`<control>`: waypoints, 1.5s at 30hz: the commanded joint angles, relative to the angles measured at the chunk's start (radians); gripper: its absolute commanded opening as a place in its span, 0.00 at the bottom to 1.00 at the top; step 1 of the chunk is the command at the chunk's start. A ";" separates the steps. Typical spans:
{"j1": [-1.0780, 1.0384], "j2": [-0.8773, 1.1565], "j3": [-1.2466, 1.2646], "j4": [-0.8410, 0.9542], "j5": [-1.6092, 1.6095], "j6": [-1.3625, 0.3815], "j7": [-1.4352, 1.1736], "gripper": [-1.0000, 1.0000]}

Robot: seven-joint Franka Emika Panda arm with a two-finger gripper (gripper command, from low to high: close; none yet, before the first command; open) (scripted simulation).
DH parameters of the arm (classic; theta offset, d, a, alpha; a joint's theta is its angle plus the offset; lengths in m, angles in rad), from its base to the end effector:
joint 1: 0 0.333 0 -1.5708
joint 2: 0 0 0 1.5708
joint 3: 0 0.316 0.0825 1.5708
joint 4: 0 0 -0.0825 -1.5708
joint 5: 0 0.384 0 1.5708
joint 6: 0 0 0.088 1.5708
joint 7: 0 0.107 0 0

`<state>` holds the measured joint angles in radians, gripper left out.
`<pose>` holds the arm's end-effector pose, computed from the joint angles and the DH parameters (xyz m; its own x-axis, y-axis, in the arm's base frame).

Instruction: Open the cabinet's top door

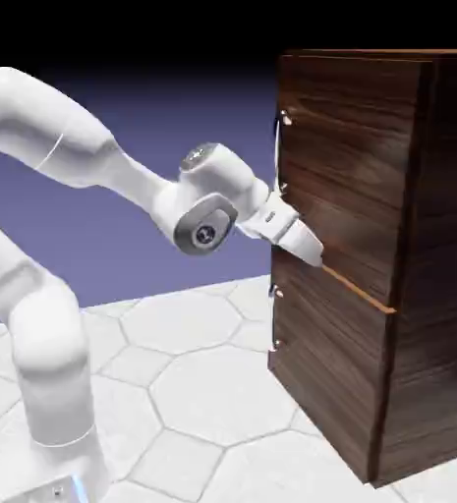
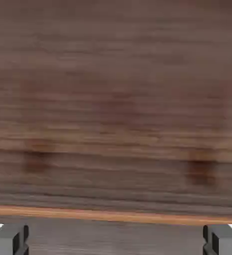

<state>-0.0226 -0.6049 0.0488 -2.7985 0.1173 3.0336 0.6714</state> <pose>0.3864 0.0019 0.4765 0.4894 -0.6857 0.5387 -0.4538 -0.7278 -0.5142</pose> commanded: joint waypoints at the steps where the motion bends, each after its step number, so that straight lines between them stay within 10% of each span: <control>1: -0.013 -0.013 0.018 0.004 0.044 -0.001 -0.026 0.50; 45: -0.577 -0.581 0.814 0.192 1.957 -0.056 -1.161 0.50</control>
<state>-0.5995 -1.1863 0.8625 -2.6065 2.0747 2.9774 -0.4890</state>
